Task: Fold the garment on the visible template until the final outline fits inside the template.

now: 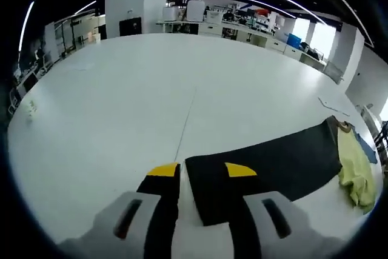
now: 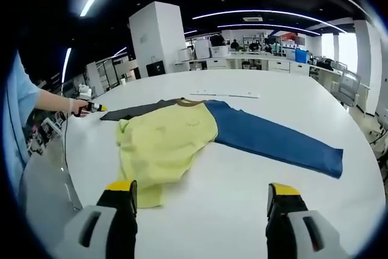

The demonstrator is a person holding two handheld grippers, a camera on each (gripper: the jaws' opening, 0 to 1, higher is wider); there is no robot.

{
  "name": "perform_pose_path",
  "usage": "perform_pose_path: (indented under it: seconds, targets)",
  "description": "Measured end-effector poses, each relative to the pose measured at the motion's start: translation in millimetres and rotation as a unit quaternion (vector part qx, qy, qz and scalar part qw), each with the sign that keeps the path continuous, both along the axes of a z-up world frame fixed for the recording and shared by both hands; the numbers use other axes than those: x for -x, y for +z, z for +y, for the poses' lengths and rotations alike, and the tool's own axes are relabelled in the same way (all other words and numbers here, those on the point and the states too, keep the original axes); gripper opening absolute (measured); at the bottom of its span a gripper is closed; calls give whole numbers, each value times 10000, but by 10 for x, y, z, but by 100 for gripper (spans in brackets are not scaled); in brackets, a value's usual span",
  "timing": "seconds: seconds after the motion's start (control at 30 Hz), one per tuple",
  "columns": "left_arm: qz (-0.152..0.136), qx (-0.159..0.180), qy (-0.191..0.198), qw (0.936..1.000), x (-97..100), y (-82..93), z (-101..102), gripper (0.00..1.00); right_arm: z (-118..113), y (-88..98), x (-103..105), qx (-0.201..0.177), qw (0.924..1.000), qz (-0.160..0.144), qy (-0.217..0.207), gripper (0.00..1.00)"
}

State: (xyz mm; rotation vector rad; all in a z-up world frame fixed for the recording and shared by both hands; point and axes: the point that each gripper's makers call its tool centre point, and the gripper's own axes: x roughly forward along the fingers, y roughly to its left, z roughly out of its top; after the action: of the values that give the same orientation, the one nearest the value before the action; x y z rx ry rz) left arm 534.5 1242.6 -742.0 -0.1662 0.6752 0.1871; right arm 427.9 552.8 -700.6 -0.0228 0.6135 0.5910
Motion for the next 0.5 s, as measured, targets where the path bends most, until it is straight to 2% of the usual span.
perform_pose_path:
  seconds: [0.03,0.07,0.13,0.2,0.5]
  targets:
    - [-28,22,-22,10000,-3,17,-24,43,3,-1,0,6,10000,-7,9,89]
    - [-181,13,-140,9997,-38,70,-72,47,7,0,0,-1,10000,-5,11,89]
    - [-227,58,-297,9993,-50,116,-168,56,17,4,-1,-30,10000,-11,18,89]
    - [-264,-38,-484,9985,-67,152,-222,63,20,4,-3,-34,10000,-16,25,89]
    - [-497,240,-1052,9929,-56,361,-617,83,61,13,0,-106,9999,-37,86,89]
